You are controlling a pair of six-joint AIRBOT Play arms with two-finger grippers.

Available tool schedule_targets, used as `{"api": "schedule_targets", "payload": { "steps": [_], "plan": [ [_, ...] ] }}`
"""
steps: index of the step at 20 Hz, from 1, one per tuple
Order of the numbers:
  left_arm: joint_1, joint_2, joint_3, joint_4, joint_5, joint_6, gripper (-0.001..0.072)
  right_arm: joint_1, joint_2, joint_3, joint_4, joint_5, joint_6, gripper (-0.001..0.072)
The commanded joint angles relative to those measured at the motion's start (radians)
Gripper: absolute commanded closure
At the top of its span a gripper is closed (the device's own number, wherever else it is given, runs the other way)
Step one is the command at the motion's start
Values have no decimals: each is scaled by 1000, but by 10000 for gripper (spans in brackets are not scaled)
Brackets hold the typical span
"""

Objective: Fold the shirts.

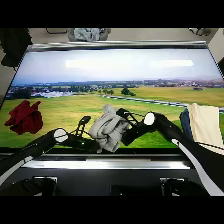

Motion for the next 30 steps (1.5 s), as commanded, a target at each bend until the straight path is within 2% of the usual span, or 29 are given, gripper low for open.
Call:
{"api": "schedule_targets", "payload": {
  "steps": [1, 4, 6, 8, 10, 12, 14, 17, 20, 22, 24, 26, 28, 30],
  "plan": [
    [73, 58, 50, 84, -95, -16, 680, -36, 45, 40, -79, 0, 5, 670],
    [246, 220, 262, 341, -192, -107, 680, -159, 195, 205, -305, 109, 5, 670],
    [382, 328, 489, 393, -203, -105, 681, -241, 323, 382, -453, 93, -8, 669],
    [505, 397, 744, 389, -190, -108, 681, -301, 446, 577, -525, 3, -8, 670],
    [583, 426, 1008, 389, -188, -124, 681, -314, 539, 727, -519, -84, -10, 670],
    [591, 423, 1215, 330, -180, -131, 680, -314, 588, 805, -416, -84, 0, 670],
    [591, 426, 1302, 288, -173, -131, 680, -314, 617, 826, -340, -44, 11, 669],
    [591, 447, 1316, 386, -223, -132, 680, -314, 650, 826, -428, 63, 66, 668],
    [591, 439, 1292, 497, -463, -162, 680, -314, 651, 825, -474, 299, 102, 668],
    [591, 444, 1219, 517, -531, -161, 680, -314, 623, 824, -473, 479, 106, 668],
    [591, 443, 1142, 516, -508, -161, 680, -314, 571, 822, -474, 623, 108, 668],
    [591, 419, 1042, 513, -452, -161, 679, -314, 502, 787, -473, 685, 131, 668],
    [591, 366, 906, 469, -369, -145, 678, -314, 418, 707, -474, 675, 137, 668],
    [591, 270, 779, 372, -229, -90, 678, -314, 312, 599, -474, 564, 146, 668]
  ]
}}
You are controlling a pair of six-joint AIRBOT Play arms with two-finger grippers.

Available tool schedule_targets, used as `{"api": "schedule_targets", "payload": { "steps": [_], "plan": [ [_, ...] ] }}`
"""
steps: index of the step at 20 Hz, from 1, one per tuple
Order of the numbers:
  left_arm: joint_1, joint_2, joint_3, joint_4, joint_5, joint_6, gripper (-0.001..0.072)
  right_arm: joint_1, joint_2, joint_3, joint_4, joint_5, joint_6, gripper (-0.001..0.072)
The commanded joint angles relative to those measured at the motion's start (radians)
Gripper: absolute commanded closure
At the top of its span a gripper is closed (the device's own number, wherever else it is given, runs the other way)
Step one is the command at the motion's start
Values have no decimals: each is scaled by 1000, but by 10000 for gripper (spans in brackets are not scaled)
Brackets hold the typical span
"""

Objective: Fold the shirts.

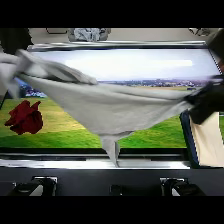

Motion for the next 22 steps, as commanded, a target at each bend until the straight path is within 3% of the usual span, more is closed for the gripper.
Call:
{"api": "schedule_targets", "payload": {
  "steps": [1, 4, 8, 9, 11, 12, 13, 14, 16, 18, 22],
  "plan": [
    [-4, -147, -199, -147, 207, 65, 678, 0, -180, -161, -2, -108, 47, 668],
    [-60, -404, -232, -194, 319, 69, 677, 0, -404, -266, 20, -251, 133, 665],
    [-120, -670, -204, -194, 346, 143, 668, 0, -642, -277, 191, -289, 144, 666],
    [-119, -696, -181, -193, 324, 143, 569, 0, -662, -277, 220, -305, 144, 666],
    [-99, -704, -119, -190, 256, 143, 24, 0, -660, -270, 229, -349, 145, 658],
    [-80, -701, -80, -189, 206, 143, -7, -1, -655, -254, 214, -362, 145, 499],
    [-58, -698, -37, -189, 140, 143, -6, -2, -642, -222, 190, -347, 132, 139],
    [-31, -696, 12, -189, 50, 138, -5, -2, -625, -177, 152, -314, 93, 8],
    [21, -686, 61, -188, -122, 74, -1, -14, -581, -64, 41, -230, 45, 5],
    [42, -653, 23, -188, -226, 53, 6, -109, -543, -4, 58, -232, 53, 7],
    [-31, -538, -275, -193, -204, 53, 4, -348, -559, -21, 133, -68, 50, 10]
  ]
}}
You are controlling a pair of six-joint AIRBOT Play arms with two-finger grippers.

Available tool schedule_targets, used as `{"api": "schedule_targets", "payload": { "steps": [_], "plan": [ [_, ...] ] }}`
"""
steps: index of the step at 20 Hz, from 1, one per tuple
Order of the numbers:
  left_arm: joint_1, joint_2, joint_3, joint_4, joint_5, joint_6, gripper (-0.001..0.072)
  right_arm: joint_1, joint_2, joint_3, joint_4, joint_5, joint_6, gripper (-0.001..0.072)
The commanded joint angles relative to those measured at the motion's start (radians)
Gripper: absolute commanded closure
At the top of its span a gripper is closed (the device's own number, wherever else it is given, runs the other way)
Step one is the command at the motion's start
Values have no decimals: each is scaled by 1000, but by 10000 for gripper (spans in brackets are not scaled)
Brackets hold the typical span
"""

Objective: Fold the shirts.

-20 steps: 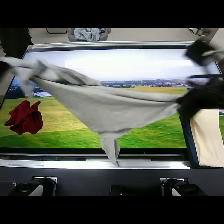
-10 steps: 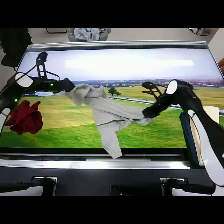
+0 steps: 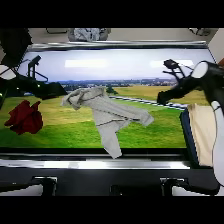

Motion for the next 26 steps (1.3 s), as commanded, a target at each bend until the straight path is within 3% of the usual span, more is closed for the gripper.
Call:
{"api": "schedule_targets", "payload": {
  "steps": [1, 3, 7, 10, 15, 16, 18, 20, 21, 24, 26],
  "plan": [
    [-70, 90, -259, -22, 3, -11, 3, -154, -5, -12, 24, 136, -26, 7],
    [-159, 114, -445, -129, 145, -11, 3, -160, -5, -75, 32, 146, -59, 6],
    [-364, 83, -635, -301, 414, -8, 3, -115, -5, -186, 195, 121, -164, -2],
    [-468, 27, -635, -347, 502, -8, 4, -39, -14, -230, 197, 62, -223, -3],
    [-517, -26, -635, -451, 611, -8, 15, 71, -77, -251, 197, 21, -243, -3],
    [-523, -28, -635, -458, 631, -12, 134, 92, -92, -251, 196, 14, -250, -3],
    [-528, -35, -635, -467, 659, -39, 261, 135, -124, -251, 183, -50, -253, -3],
    [-528, -37, -634, -473, 665, -38, 610, 165, -151, -251, 163, -122, -211, -2],
    [-527, -36, -634, -473, 665, -35, 674, 176, -163, -251, 161, -151, -180, 0],
    [-527, -32, -625, -472, 663, -21, 675, 206, -195, -251, 161, -224, -100, 18],
    [-527, -32, -610, -472, 661, 6, 675, 219, -210, -251, 153, -261, -34, 99]
  ]
}}
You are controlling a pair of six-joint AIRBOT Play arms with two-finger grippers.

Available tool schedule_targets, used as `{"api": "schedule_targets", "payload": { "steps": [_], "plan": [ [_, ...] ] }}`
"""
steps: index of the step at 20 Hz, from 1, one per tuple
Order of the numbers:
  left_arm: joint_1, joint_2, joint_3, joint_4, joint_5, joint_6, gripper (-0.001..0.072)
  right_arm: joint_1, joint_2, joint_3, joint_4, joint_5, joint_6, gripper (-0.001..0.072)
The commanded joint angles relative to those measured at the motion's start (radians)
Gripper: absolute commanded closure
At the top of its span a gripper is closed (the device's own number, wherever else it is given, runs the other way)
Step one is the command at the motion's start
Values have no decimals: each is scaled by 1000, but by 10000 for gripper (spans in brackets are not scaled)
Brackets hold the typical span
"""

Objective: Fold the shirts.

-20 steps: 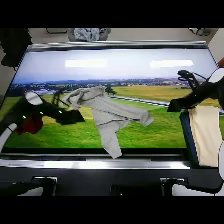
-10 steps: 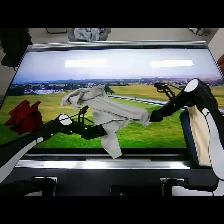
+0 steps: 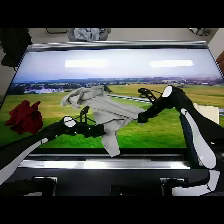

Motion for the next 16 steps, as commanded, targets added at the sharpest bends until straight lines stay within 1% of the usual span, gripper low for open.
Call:
{"api": "schedule_targets", "payload": {
  "steps": [1, 2, 3, 5, 6, 7, 8, 10, 12, 13, 14, 15, 16],
  "plan": [
    [-1, 0, 21, -6, -2, 35, 675, 32, -31, 0, -18, -100, 127, 184],
    [-1, 0, 28, -6, -11, 50, 675, 33, -33, 0, -21, -112, 147, 481],
    [-1, 0, 35, -6, -24, 64, 676, 33, -32, 0, -21, -119, 171, 664],
    [2, 8, 45, -5, -56, 108, 677, 32, -24, 14, -21, -101, 163, 668],
    [11, 23, 50, 0, -70, 134, 678, 32, -9, 29, -21, -79, 134, 668],
    [27, 50, 57, 18, -85, 140, 678, 32, 23, 45, -21, -59, 97, 668],
    [55, 95, 70, 51, -106, 143, 679, 31, 67, 64, -23, -58, 66, 668],
    [146, 229, 129, 154, -153, 147, 679, 31, 203, 130, -76, -94, 62, 668],
    [279, 395, 256, 251, -211, 206, 679, 31, 373, 216, -177, -227, 84, 668],
    [362, 475, 352, 287, -232, 206, 679, 31, 465, 258, -248, -292, 108, 668],
    [442, 538, 455, 293, -241, 206, 680, 31, 549, 295, -314, -340, 139, 668],
    [523, 593, 575, 289, -241, 192, 679, 31, 633, 331, -366, -370, 178, 668],
    [585, 630, 691, 283, -241, 172, 679, 31, 707, 353, -383, -384, 211, 668]
  ]
}}
